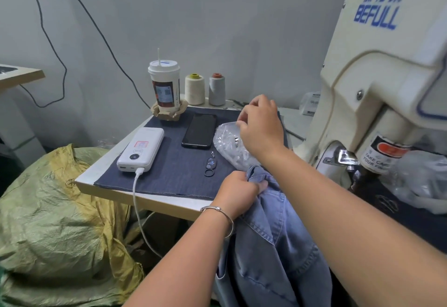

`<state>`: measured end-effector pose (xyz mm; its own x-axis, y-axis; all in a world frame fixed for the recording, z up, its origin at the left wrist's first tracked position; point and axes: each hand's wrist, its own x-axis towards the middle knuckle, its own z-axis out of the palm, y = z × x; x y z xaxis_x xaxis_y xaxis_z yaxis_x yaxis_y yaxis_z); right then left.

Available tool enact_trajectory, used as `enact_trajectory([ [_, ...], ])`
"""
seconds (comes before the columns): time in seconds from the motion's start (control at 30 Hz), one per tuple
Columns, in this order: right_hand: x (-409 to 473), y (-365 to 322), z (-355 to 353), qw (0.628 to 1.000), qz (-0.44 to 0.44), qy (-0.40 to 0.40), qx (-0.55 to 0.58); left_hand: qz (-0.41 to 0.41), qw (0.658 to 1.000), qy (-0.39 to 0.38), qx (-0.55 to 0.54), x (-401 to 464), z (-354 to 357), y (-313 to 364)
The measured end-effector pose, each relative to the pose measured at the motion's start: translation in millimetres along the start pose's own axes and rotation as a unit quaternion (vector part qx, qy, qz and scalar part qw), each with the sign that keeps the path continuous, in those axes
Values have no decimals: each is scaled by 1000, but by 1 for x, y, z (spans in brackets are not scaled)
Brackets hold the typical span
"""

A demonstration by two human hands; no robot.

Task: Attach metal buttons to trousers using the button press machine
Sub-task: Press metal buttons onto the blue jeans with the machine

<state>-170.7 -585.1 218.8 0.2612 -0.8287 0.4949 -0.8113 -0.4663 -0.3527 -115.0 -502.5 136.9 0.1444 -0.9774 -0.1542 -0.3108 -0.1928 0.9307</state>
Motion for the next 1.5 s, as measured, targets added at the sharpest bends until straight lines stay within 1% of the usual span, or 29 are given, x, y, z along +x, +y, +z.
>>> enact_trajectory([
  [0.1, -43, -9, -32, 996, -36, 42, 68, -19, 1000, 1, 15, -5, 0, 7],
  [0.2, -108, -11, -62, 984, -82, 116, 111, 9, 998, 12, 61, -9, 0, 11],
  [0.3, -178, 9, -86, 973, -100, 168, 120, 0, 1000, 0, 14, -9, 1, 8],
  [0.37, -214, 39, -96, 970, -84, 197, 117, -3, 1000, 6, -8, -9, 3, 5],
  [0.43, -231, 80, -106, 970, -35, 224, 84, -6, 1000, 18, -19, -9, 4, 5],
  [0.47, -231, 102, -111, 973, -1, 225, 58, -7, 1000, 23, -19, -9, 5, 6],
  [0.53, -221, 148, -119, 977, 82, 196, 6, -16, 999, 30, -19, -7, 5, 6],
  [0.6, -203, 191, -124, 982, 137, 128, -22, -23, 999, 35, -24, -7, 4, 5],
  [0.63, -195, 209, -124, 986, 140, 85, -36, -26, 999, 37, -29, -6, 4, 4],
  [0.7, -183, 238, -119, 993, 93, 4, -75, -29, 998, 41, -37, -6, 3, 3],
  [0.77, -179, 256, -115, 992, 46, -42, -108, -34, 998, 43, -34, -6, 3, 2],
  [0.87, -181, 265, -113, 992, 34, -42, -113, -39, 998, 46, -28, -4, 3, -1],
  [0.97, -185, 266, -113, 994, 48, -25, -92, -40, 997, 53, -28, -2, 3, -4],
  [1.07, -187, 266, -114, 995, 50, -30, -77, -35, 997, 51, -35, -3, 2, -6],
  [1.27, -181, 271, -114, 990, 135, -29, 41, -34, 997, 61, -38, -2, 3, -7],
  [1.4, -180, 274, -113, 991, 118, -59, 29, -35, 997, 65, -39, -1, 3, -7],
  [1.5, -180, 274, -112, 992, 109, -61, 27, -33, 997, 62, -42, -1, 2, -8],
])
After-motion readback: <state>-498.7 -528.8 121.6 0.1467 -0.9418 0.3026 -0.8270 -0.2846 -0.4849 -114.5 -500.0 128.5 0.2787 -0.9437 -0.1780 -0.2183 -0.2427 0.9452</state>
